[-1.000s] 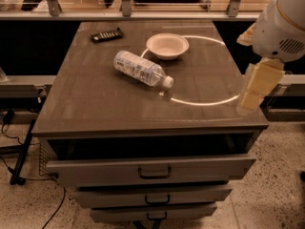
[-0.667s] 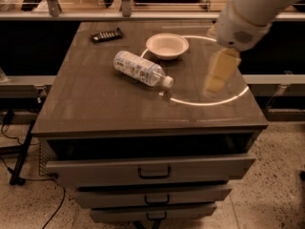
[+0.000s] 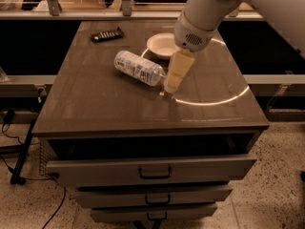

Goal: Place blue plastic bottle into paper bowl

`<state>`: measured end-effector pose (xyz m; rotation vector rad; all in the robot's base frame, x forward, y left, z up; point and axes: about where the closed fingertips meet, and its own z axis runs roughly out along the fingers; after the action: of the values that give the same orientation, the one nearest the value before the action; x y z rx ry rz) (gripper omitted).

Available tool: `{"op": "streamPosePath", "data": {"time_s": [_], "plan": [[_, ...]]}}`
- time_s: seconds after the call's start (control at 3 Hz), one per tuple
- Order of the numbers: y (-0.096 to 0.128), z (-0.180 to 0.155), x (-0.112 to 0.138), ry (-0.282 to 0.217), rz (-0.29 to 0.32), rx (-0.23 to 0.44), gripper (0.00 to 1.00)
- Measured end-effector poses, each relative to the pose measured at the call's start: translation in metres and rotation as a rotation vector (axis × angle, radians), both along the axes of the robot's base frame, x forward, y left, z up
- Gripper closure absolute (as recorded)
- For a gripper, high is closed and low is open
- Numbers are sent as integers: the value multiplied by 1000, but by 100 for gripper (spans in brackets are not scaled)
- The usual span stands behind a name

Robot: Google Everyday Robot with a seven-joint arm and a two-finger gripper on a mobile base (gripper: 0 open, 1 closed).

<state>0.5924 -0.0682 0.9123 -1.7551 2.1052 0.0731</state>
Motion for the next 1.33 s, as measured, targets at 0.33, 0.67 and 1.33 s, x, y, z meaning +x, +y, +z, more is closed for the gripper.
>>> {"op": "streamPosePath", "data": {"time_s": [0.33, 0.67, 1.33], "plan": [[38, -16, 7, 34, -28, 24, 0], [60, -24, 7, 56, -42, 32, 0], [98, -39, 22, 59, -94, 46, 0]]}}
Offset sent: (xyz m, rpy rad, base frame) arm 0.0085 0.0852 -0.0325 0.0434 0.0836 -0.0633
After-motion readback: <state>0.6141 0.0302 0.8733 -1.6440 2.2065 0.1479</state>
